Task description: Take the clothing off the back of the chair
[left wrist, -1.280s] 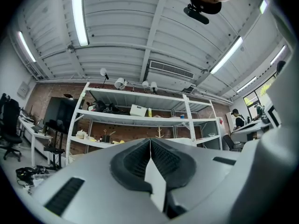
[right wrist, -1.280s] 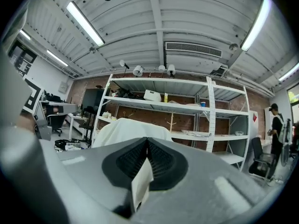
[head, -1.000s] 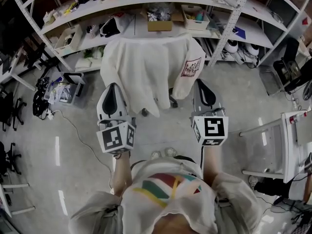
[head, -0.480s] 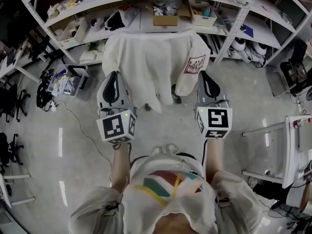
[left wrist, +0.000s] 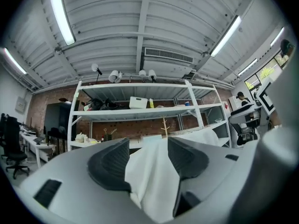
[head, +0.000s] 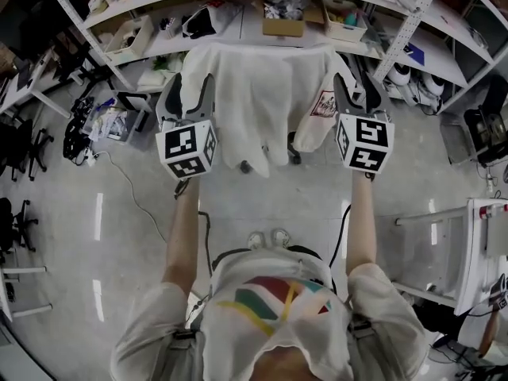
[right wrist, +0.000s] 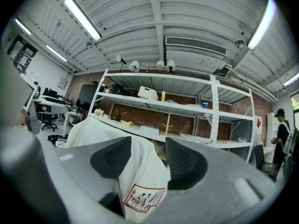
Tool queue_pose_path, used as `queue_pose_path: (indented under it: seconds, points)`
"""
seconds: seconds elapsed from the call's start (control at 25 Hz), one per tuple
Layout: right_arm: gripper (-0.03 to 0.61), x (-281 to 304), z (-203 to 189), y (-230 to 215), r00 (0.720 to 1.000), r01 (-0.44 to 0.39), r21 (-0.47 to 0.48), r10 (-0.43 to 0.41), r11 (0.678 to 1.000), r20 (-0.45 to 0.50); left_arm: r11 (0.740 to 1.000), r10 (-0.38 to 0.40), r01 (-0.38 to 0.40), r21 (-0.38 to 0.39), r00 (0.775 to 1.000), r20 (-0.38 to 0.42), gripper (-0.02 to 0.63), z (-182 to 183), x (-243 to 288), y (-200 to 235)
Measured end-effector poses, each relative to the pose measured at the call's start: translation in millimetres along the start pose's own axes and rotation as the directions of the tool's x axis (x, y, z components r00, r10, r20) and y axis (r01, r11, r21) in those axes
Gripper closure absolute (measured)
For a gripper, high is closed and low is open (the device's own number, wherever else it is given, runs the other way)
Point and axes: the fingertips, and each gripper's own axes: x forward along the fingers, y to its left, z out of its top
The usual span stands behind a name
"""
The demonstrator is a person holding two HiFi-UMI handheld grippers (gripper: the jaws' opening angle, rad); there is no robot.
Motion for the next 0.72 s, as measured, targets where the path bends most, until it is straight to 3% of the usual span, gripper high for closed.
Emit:
queue_pose_path:
  seconds: [0.12,0.28,0.4,0.72]
  points:
    - [0.351,22,-9,-5,0.999,0.026,-0.019,-0.026,0.999,-0.028,1.0,0.009,-0.008,0.006,0.998,-0.07,0.373,-22,23,10]
    - [0.347,47,-24,-2,0.996,0.014,-0.028,-0.016,1.0,-0.084,0.997,0.017,-0.006,0.071,0.988,-0.154,0.373,-42,50,23]
    - [0.347,63,-36,0,0.992,0.0,-0.056,-0.007,0.998,-0.127,0.998,0.005,0.009,0.063,0.975,-0.224,0.373,-56,66,28]
    - [0.347,92,-67,2,0.971,-0.044,-0.101,0.018,0.994,-0.24,0.992,0.001,0.038,0.118,0.952,-0.308,0.373,-80,81,28]
